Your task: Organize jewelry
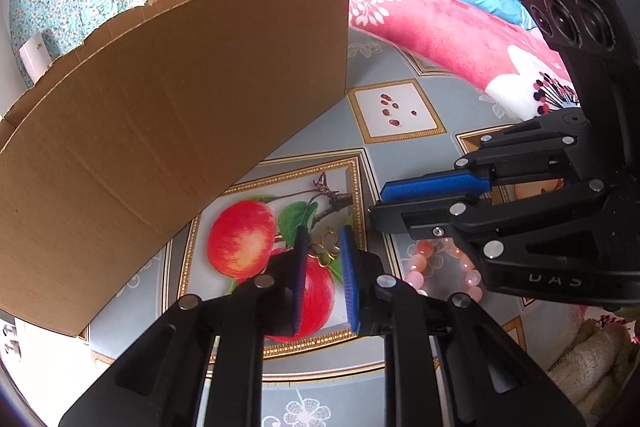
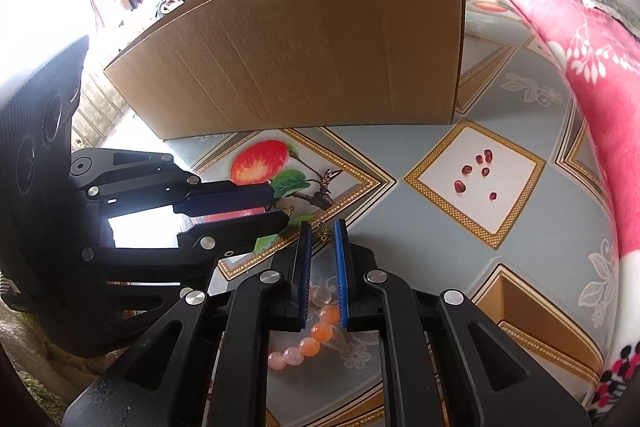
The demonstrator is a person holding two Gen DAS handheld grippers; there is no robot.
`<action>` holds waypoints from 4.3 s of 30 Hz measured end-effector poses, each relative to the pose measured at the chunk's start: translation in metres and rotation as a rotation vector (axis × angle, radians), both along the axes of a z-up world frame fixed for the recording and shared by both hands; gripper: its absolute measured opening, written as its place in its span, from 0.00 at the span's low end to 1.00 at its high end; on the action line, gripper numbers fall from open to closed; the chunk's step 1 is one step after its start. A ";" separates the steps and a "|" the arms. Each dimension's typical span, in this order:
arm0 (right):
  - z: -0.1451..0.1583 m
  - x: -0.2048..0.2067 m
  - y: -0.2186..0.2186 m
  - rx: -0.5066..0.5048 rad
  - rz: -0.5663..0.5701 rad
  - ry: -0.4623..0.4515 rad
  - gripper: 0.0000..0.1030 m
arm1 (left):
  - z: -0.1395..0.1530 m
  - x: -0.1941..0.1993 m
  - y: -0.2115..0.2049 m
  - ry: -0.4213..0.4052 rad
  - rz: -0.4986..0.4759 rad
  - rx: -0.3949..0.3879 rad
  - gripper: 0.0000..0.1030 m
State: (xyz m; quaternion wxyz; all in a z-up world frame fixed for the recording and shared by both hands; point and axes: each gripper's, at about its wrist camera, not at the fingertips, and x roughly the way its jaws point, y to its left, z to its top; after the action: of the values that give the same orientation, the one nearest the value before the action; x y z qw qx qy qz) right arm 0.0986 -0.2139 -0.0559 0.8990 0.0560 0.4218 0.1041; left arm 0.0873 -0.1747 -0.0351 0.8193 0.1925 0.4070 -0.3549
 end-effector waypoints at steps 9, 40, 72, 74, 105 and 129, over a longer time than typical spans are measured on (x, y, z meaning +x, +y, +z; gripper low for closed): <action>0.002 0.000 -0.001 -0.001 0.007 -0.005 0.09 | 0.004 -0.001 0.013 0.030 -0.001 -0.024 0.02; 0.000 0.003 -0.007 0.010 0.010 -0.013 0.09 | -0.001 -0.007 0.004 -0.031 -0.021 0.011 0.15; 0.014 -0.005 -0.002 0.003 0.007 -0.050 0.09 | 0.002 -0.011 0.020 0.055 0.026 -0.042 0.23; 0.014 -0.006 -0.005 0.005 0.009 -0.052 0.09 | -0.001 -0.010 0.018 0.040 0.018 -0.031 0.24; 0.012 -0.007 -0.013 0.019 0.011 -0.053 0.09 | -0.005 -0.013 0.006 -0.023 -0.080 0.016 0.10; 0.008 -0.003 -0.018 0.031 0.009 -0.039 0.09 | 0.001 0.016 0.007 0.082 -0.430 0.119 0.20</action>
State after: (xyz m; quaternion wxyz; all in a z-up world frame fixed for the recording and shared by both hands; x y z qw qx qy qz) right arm 0.0954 -0.2320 -0.0481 0.9055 0.0662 0.4029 0.1157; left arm 0.1036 -0.1676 -0.0344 0.6946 0.3083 0.4099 -0.5044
